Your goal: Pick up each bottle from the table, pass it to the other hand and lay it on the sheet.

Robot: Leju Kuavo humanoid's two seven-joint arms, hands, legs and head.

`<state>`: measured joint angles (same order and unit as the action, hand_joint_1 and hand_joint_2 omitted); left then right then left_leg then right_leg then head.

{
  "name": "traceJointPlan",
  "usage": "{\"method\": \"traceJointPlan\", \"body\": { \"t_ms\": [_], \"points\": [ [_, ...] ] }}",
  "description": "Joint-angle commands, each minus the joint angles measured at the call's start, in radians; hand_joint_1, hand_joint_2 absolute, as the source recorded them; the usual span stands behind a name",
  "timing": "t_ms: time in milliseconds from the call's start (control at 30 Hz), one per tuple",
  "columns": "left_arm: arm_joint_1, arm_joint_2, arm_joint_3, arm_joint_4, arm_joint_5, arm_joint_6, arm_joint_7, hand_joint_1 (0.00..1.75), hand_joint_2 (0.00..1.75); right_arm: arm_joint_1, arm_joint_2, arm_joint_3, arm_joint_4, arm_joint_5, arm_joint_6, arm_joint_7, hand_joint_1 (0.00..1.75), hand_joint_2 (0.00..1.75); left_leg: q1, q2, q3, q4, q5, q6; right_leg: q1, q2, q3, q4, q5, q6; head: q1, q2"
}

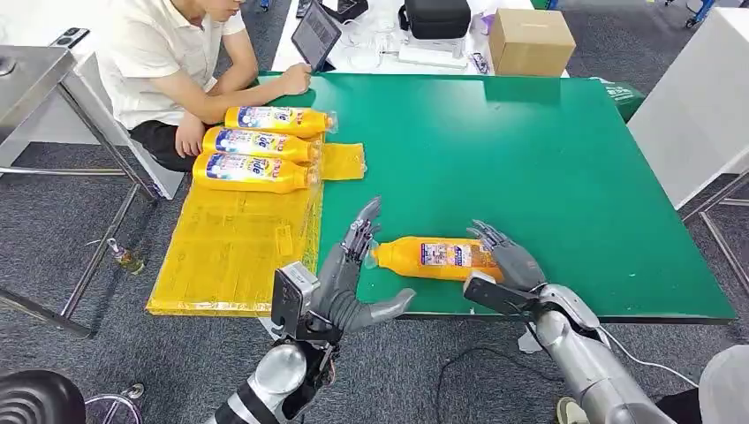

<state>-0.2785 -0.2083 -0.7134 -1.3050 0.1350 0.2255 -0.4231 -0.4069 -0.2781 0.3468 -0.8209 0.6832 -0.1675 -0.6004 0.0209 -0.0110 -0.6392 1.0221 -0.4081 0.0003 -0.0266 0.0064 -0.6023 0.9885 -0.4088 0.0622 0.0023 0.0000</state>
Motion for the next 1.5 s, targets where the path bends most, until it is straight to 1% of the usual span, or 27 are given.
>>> {"method": "traceJointPlan", "body": {
  "t_ms": [33, 233, 267, 300, 333, 367, 433, 500, 600, 667, 733, 800, 867, 900, 933, 967, 1000, 1067, 1167, 1200, 1233, 1267, 1333, 1367, 1400, 1433, 1500],
  "points": [
    [-0.034, 0.008, -0.024, 0.066, 0.004, -0.002, 0.003, 0.00, 1.75, -0.060, -0.011, 0.066, 0.081, 0.040, 0.008, 0.068, 0.00, 1.75, 0.000, 0.002, 0.004, -0.001, -0.002, 0.001, 0.001, 0.000, 0.004, -0.001, -0.001, -0.003, 0.000, 0.000],
    [-0.035, 0.008, -0.022, 0.068, 0.005, -0.002, 0.006, 0.00, 1.75, -0.069, -0.011, 0.067, 0.094, 0.040, 0.012, 0.079, 0.00, 1.75, 0.000, 0.001, 0.002, -0.001, -0.001, 0.001, 0.000, 0.000, 0.002, -0.001, 0.000, -0.002, 0.000, 0.000],
    [-0.034, 0.007, -0.018, 0.069, 0.009, -0.002, 0.012, 0.00, 1.75, -0.082, -0.009, 0.078, 0.122, 0.051, 0.026, 0.115, 0.00, 1.75, 0.000, 0.001, 0.002, 0.000, -0.001, 0.001, 0.000, 0.000, 0.001, -0.001, 0.000, -0.002, 0.000, 0.000],
    [-0.033, 0.008, -0.019, 0.069, 0.010, -0.003, 0.013, 0.00, 1.75, -0.089, -0.014, 0.091, 0.132, 0.065, 0.029, 0.125, 0.00, 1.75, 0.000, 0.003, 0.005, -0.001, -0.002, 0.002, 0.001, 0.001, 0.005, -0.001, -0.001, -0.004, 0.000, 0.000],
    [-0.032, 0.009, -0.018, 0.068, 0.011, -0.005, 0.014, 0.00, 1.75, -0.097, -0.014, 0.094, 0.155, 0.061, 0.046, 0.140, 0.00, 1.75, 0.000, 0.002, 0.002, 0.000, -0.001, 0.001, 0.001, 0.001, 0.002, -0.001, 0.000, -0.002, 0.000, 0.000],
    [-0.031, 0.011, -0.017, 0.068, 0.013, -0.007, 0.015, 0.00, 1.75, -0.105, -0.017, 0.103, 0.172, 0.059, 0.064, 0.151, 0.00, 1.75, 0.000, 0.003, 0.004, -0.001, -0.002, 0.001, 0.001, 0.001, 0.003, -0.001, -0.001, -0.003, 0.000, 0.000],
    [-0.030, 0.011, -0.013, 0.068, 0.016, -0.010, 0.020, 0.00, 1.75, -0.121, -0.024, 0.123, 0.204, 0.076, 0.071, 0.188, 0.00, 1.75, 0.000, 0.002, 0.002, -0.001, -0.001, 0.001, 0.001, 0.000, 0.003, -0.001, 0.000, -0.002, 0.000, 0.000],
    [-0.030, 0.011, -0.011, 0.069, 0.018, -0.012, 0.022, 0.00, 1.75, -0.130, -0.022, 0.125, 0.219, 0.079, 0.064, 0.203, 0.00, 1.75, 0.000, 0.001, 0.002, -0.001, -0.001, 0.001, 0.001, 0.000, 0.003, -0.001, 0.000, -0.002, 0.000, 0.000],
    [-0.030, 0.011, -0.010, 0.069, 0.018, -0.013, 0.022, 0.00, 1.75, -0.133, -0.018, 0.124, 0.224, 0.079, 0.060, 0.206, 0.00, 1.75, 0.000, 0.000, 0.005, -0.001, -0.001, 0.002, 0.001, -0.001, 0.005, -0.002, -0.001, -0.004, 0.000, 0.000],
    [-0.030, 0.011, -0.010, 0.069, 0.018, -0.013, 0.022, 0.00, 1.75, -0.133, -0.018, 0.124, 0.224, 0.079, 0.060, 0.206, 0.00, 1.75, 0.000, 0.001, 0.003, -0.001, -0.001, 0.001, 0.001, 0.000, 0.003, -0.001, -0.001, -0.002, 0.000, 0.000],
    [-0.030, 0.011, -0.010, 0.069, 0.018, -0.013, 0.022, 0.00, 1.75, -0.133, -0.018, 0.124, 0.224, 0.079, 0.060, 0.206, 0.00, 1.75, 0.000, 0.003, 0.006, -0.001, -0.002, 0.002, 0.001, 0.001, 0.006, -0.002, -0.001, -0.004, 0.000, 0.000],
    [-0.030, 0.011, -0.010, 0.069, 0.018, -0.013, 0.022, 0.00, 1.75, -0.133, -0.018, 0.124, 0.224, 0.079, 0.060, 0.206, 0.00, 1.75, 0.000, 0.000, 0.002, -0.001, 0.000, 0.001, 0.001, -0.001, 0.003, -0.001, 0.000, -0.002, 0.000, 0.000],
    [-0.031, 0.010, -0.011, 0.071, 0.020, -0.014, 0.024, 0.00, 1.75, -0.135, -0.010, 0.117, 0.236, 0.064, 0.069, 0.203, 0.00, 1.75, 0.000, 0.001, 0.005, -0.002, -0.001, 0.001, 0.001, -0.001, 0.005, -0.002, -0.001, -0.004, 0.000, 0.000],
    [-0.032, 0.009, -0.011, 0.073, 0.020, -0.015, 0.024, 0.00, 1.75, -0.137, -0.008, 0.119, 0.243, 0.063, 0.077, 0.203, 0.00, 1.75, 0.000, 0.001, 0.004, -0.001, -0.001, 0.001, 0.001, 0.000, 0.004, -0.001, -0.001, -0.003, 0.000, 0.000],
    [-0.033, 0.008, -0.011, 0.077, 0.022, -0.016, 0.024, 0.00, 1.75, -0.137, -0.007, 0.117, 0.250, 0.054, 0.085, 0.194, 0.07, 1.75, 0.000, 0.001, 0.002, -0.001, -0.001, 0.001, 0.001, 0.000, 0.002, -0.001, 0.000, -0.002, 0.000, 0.000],
    [-0.034, 0.007, -0.011, 0.083, 0.025, -0.018, 0.026, 0.00, 1.75, -0.137, -0.008, 0.118, 0.259, 0.045, 0.096, 0.183, 1.57, 1.75, 0.000, 0.001, 0.005, -0.001, -0.001, 0.001, 0.001, 0.000, 0.005, -0.002, -0.001, -0.003, 0.000, 0.000],
    [-0.035, 0.007, -0.012, 0.085, 0.025, -0.018, 0.026, 0.00, 1.75, -0.134, -0.010, 0.117, 0.260, 0.042, 0.098, 0.178, 1.71, 1.75, 0.000, 0.000, 0.002, -0.001, 0.000, 0.001, 0.001, -0.001, 0.003, -0.001, 0.000, -0.002, 0.000, 0.000],
    [-0.037, 0.006, -0.012, 0.089, 0.028, -0.020, 0.026, 0.00, 1.75, -0.133, -0.011, 0.117, 0.264, 0.039, 0.097, 0.170, 1.75, 1.75, 0.000, 0.000, 0.003, -0.001, -0.001, 0.001, 0.001, -0.001, 0.004, -0.002, -0.001, -0.002, 0.000, 0.000],
    [-0.039, 0.004, -0.011, 0.094, 0.033, -0.022, 0.025, 0.00, 1.75, -0.123, -0.004, 0.097, 0.272, 0.010, 0.099, 0.149, 1.75, 1.75, 0.000, 0.000, 0.002, -0.001, 0.000, 0.001, 0.001, -0.001, 0.003, -0.002, 0.000, -0.002, 0.000, 0.000],
    [-0.040, 0.004, -0.010, 0.095, 0.034, -0.022, 0.025, 0.00, 1.75, -0.122, -0.005, 0.101, 0.269, 0.015, 0.088, 0.143, 1.75, 1.75, 0.001, 0.000, 0.004, -0.001, -0.001, 0.001, 0.001, -0.002, 0.005, -0.002, -0.001, -0.003, 0.000, 0.000],
    [-0.041, 0.004, -0.010, 0.095, 0.034, -0.022, 0.025, 0.00, 1.75, -0.121, -0.004, 0.100, 0.268, 0.015, 0.081, 0.139, 1.75, 1.75, 0.000, 0.000, 0.003, -0.001, 0.000, 0.001, 0.001, -0.002, 0.004, -0.002, -0.001, -0.002, 0.000, 0.000],
    [-0.041, 0.004, -0.008, 0.094, 0.036, -0.021, 0.024, 0.00, 1.75, -0.120, 0.001, 0.089, 0.265, 0.004, 0.071, 0.127, 1.75, 1.75, 0.000, 0.000, 0.002, -0.001, 0.000, 0.001, 0.001, -0.001, 0.003, -0.001, 0.000, -0.002, 0.000, 0.000],
    [-0.041, 0.004, -0.007, 0.093, 0.039, -0.021, 0.021, 0.00, 1.75, -0.113, 0.024, 0.060, 0.253, -0.023, 0.055, 0.111, 1.75, 1.75, 0.001, 0.001, 0.006, -0.002, -0.002, 0.001, 0.002, -0.002, 0.007, -0.003, -0.001, -0.005, 0.000, 0.000],
    [-0.041, 0.004, -0.007, 0.094, 0.040, -0.021, 0.021, 0.00, 1.75, -0.111, 0.031, 0.052, 0.250, -0.030, 0.057, 0.108, 1.75, 1.75, 0.001, 0.001, 0.003, -0.001, -0.001, 0.001, 0.001, -0.001, 0.003, -0.002, 0.000, -0.002, 0.000, 0.000],
    [-0.042, 0.004, -0.009, 0.096, 0.041, -0.021, 0.021, 0.00, 1.75, -0.105, 0.045, 0.035, 0.243, -0.047, 0.051, 0.102, 1.75, 1.75, 0.001, 0.001, 0.005, -0.002, -0.001, 0.001, 0.002, -0.001, 0.005, -0.002, -0.001, -0.004, 0.000, 0.000],
    [-0.043, 0.004, -0.009, 0.098, 0.042, -0.020, 0.020, 0.00, 1.75, -0.099, 0.058, 0.022, 0.238, -0.059, 0.042, 0.097, 1.75, 1.75, 0.001, 0.001, 0.002, -0.001, 0.000, 0.000, 0.001, 0.000, 0.002, -0.001, 0.000, -0.002, 0.000, 0.000],
    [-0.043, 0.005, -0.009, 0.098, 0.042, -0.020, 0.020, 0.00, 1.75, -0.098, 0.061, 0.022, 0.237, -0.059, 0.040, 0.097, 1.75, 1.75, 0.001, 0.002, 0.003, -0.001, -0.001, 0.001, 0.001, 0.000, 0.003, -0.002, 0.000, -0.002, 0.000, 0.000]
  ]
}}
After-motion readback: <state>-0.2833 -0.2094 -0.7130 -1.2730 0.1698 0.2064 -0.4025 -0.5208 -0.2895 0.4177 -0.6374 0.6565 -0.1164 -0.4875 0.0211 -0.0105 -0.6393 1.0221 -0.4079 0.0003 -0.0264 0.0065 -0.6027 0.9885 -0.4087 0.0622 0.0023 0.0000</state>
